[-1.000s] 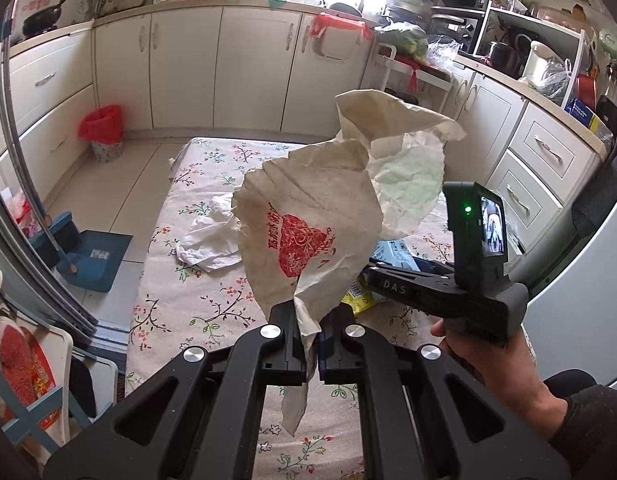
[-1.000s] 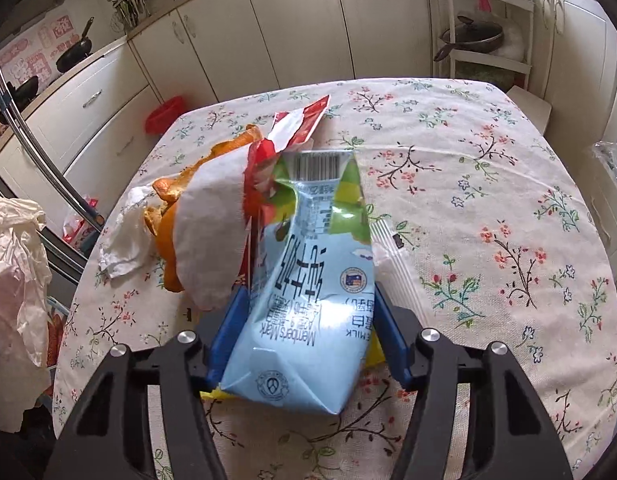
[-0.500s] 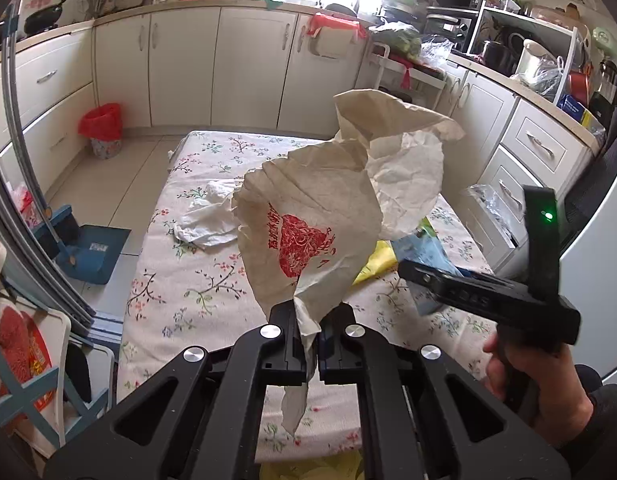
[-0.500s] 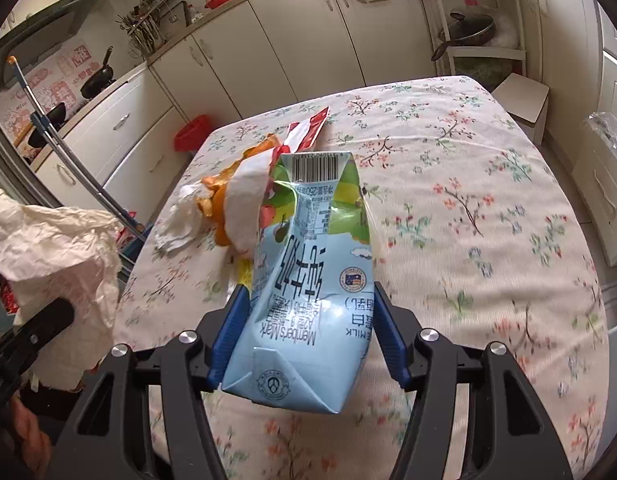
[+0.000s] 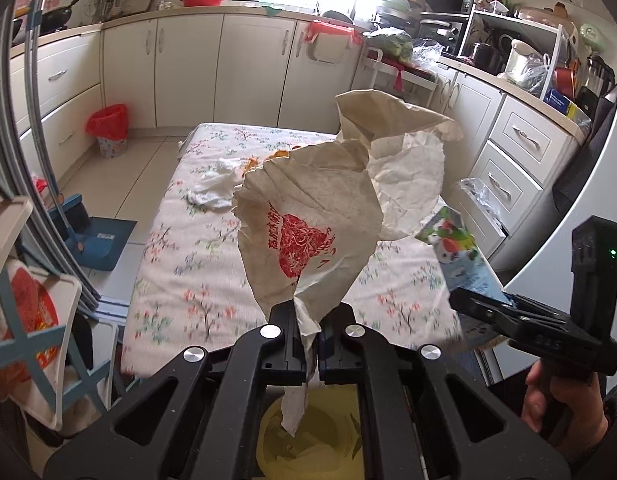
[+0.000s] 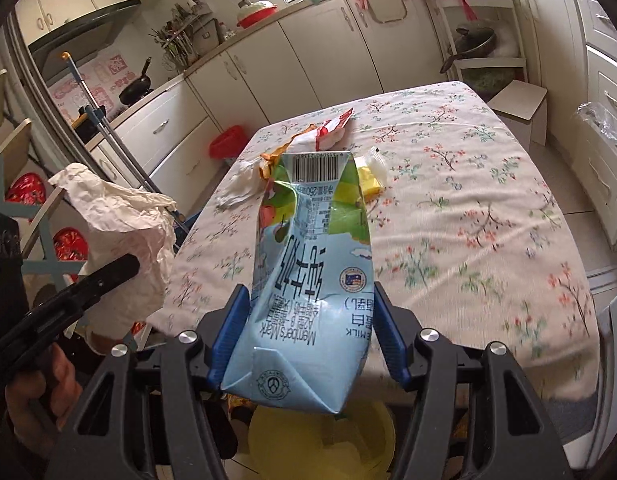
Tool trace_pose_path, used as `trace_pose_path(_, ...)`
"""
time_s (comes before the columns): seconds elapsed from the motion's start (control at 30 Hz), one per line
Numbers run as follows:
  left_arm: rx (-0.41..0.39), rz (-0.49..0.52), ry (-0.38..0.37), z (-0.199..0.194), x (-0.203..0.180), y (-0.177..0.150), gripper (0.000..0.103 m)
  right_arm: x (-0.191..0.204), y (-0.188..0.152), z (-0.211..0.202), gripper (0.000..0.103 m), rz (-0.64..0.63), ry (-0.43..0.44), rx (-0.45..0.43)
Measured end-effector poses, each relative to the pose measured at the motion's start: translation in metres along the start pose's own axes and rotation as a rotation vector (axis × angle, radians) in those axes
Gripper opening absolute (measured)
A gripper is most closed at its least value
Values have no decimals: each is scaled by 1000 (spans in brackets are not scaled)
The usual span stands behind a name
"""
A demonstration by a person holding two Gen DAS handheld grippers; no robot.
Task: Collect trash
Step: 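Carry the blue carton and white bag to the bucket and release both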
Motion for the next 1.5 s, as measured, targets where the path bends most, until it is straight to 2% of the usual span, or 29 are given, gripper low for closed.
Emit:
trace_pose_path(0.27,-18,24,-12,-23,-13,-24,3,-1,-34,-17,59,46,32,6)
trace_pose_path(0.8,13,61,-31,-39,-32,-60,3,5,-59,-25,60,19,33,13)
trace_pose_path(1.23,115,14,-117,-34,-48,-102,3,11,-93,-15,60,-18,14,111)
trace_pose_path(1.5,247,-66,-186,-20,-56,-137,4,14,-130,5,60,-39,-12,252)
Point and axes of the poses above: each gripper's, at about its wrist camera, not at the fingertips, and z roughly the way its jaws point, x to its left, y to its top, the point moved 10 cm from there along z, roughly the way its jaws point, and after that the axes turned 2 degrees about z, right-handed, at the moved point
